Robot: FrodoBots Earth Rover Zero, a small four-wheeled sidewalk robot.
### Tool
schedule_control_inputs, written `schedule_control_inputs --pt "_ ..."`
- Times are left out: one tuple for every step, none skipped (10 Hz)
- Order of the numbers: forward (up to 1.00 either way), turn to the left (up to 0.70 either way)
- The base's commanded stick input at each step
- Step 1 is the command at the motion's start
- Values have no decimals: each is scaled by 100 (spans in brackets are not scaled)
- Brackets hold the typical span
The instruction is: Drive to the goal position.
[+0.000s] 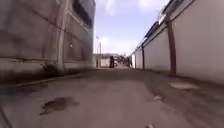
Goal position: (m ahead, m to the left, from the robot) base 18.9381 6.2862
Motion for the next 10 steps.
schedule_control_inputs --pt "70 1" --pt "70 1" --pt "70 1" --pt "70 1" --pt "70 1" --pt "70 1" --pt "70 -1" --pt "70 -9" --pt "70 -34" --pt "70 -34"
